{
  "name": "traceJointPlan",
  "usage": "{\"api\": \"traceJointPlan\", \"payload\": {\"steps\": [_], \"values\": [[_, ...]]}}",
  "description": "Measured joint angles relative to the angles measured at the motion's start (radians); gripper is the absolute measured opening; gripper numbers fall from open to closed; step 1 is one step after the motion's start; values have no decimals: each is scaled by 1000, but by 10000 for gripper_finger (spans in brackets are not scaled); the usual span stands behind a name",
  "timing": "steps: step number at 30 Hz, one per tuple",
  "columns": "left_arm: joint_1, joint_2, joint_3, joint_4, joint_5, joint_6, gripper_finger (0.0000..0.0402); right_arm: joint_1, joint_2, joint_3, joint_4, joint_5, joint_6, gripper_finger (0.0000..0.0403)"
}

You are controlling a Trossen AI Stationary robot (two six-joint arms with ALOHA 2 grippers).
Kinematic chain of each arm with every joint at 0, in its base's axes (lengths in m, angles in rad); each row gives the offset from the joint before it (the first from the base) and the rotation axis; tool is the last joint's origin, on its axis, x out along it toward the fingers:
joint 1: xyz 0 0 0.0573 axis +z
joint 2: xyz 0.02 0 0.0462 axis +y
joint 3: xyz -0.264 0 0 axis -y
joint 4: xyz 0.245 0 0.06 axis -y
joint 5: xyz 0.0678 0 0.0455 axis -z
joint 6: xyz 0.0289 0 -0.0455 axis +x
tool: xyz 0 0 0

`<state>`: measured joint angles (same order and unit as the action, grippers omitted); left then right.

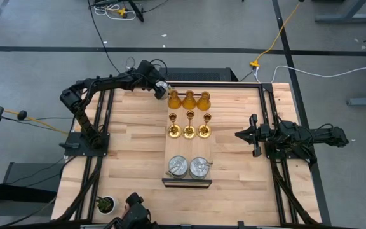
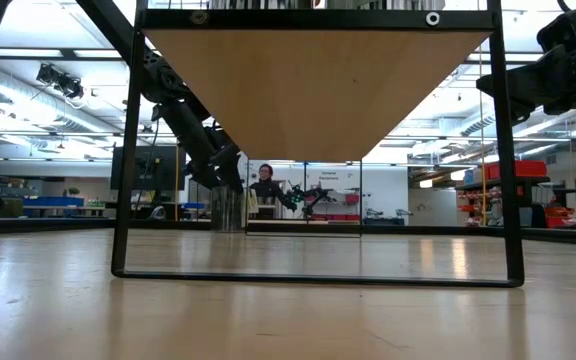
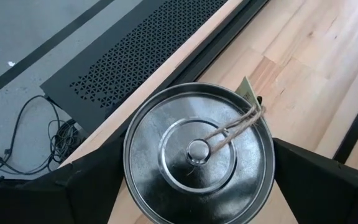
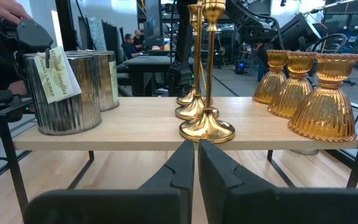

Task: Pick & Place candle stick holders
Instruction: Put the scented candle on the shelf

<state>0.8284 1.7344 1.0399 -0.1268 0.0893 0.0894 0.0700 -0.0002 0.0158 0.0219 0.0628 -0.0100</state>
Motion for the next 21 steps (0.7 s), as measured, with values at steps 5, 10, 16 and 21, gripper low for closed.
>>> {"api": "traceJointPlan", "payload": {"steps": [5, 10, 16, 21], "values": [[-1, 0, 0, -2, -1, 0, 382, 0, 0, 0, 0, 0, 0, 27], [-6, 0, 0, -4, -4, 0, 377, 0, 0, 0, 0, 0, 0, 27], [-23, -2, 2, -33, -21, -19, 376, 0, 0, 0, 0, 0, 0, 27], [-42, -18, 2, -57, -50, -32, 375, 0, 0, 0, 0, 0, 0, 27]]}}
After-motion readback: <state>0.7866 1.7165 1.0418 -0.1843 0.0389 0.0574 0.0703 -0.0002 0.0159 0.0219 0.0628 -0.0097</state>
